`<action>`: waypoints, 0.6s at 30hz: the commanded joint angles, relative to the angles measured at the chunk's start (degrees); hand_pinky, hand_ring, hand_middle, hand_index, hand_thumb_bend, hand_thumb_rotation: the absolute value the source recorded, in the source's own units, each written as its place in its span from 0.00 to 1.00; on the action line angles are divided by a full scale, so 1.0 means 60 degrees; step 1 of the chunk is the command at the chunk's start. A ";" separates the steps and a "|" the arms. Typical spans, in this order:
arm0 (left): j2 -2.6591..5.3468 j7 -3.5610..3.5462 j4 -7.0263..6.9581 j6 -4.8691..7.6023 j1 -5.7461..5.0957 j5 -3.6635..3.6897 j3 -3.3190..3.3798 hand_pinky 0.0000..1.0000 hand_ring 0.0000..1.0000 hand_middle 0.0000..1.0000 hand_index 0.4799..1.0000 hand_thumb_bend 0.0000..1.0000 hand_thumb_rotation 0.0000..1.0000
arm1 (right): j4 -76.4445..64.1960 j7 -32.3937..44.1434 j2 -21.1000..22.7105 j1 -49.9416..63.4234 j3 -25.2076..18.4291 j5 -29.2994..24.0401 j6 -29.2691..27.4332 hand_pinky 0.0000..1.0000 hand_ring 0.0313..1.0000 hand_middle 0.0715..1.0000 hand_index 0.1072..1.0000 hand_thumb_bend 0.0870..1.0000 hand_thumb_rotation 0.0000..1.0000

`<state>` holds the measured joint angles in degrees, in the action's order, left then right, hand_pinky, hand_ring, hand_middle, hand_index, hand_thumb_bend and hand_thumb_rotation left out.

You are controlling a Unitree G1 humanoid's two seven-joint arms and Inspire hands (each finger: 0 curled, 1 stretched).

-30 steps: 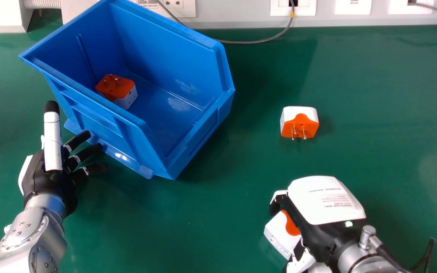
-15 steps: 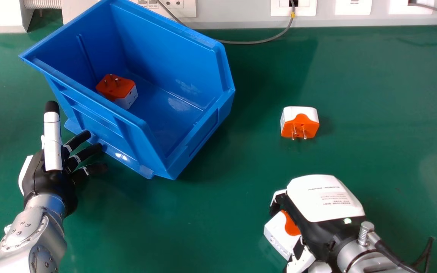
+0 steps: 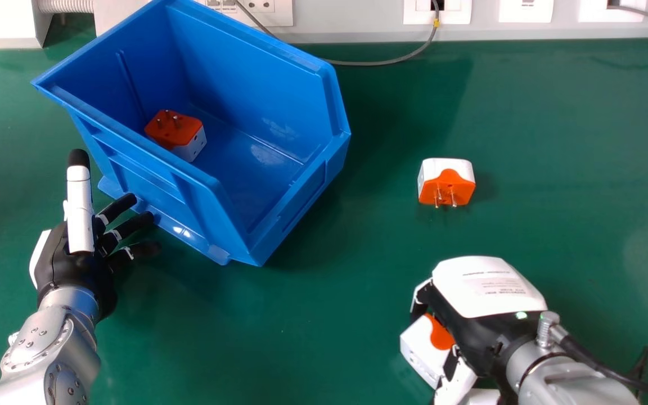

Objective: Pick all objects and put in blue box

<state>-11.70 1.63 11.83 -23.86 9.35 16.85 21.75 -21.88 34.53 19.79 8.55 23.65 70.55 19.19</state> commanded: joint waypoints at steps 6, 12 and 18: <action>0.0096 0.0176 0.0106 -0.0168 -0.0093 -0.0082 -0.0023 0.64 0.73 0.83 0.78 0.86 0.93 | -0.0512 0.0534 0.0385 0.0140 -0.0371 0.0078 0.0028 0.26 0.35 0.46 0.50 0.46 0.00; 0.0113 0.0224 0.0113 -0.0165 -0.0072 -0.0092 -0.0045 0.64 0.73 0.83 0.78 0.87 0.93 | -0.0811 0.0781 0.0595 0.0152 -0.0703 -0.0205 -0.0109 0.21 0.35 0.46 0.48 0.46 0.00; 0.0086 0.0253 0.0287 -0.0100 0.0016 -0.0067 -0.0023 0.64 0.73 0.83 0.78 0.87 0.93 | -0.1252 0.0990 0.0460 -0.0038 -0.0796 -0.0308 -0.0193 0.19 0.36 0.46 0.46 0.47 0.00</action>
<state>-11.61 2.71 12.47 -23.30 9.71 16.79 21.72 -26.40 40.94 22.84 9.71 19.82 69.43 18.76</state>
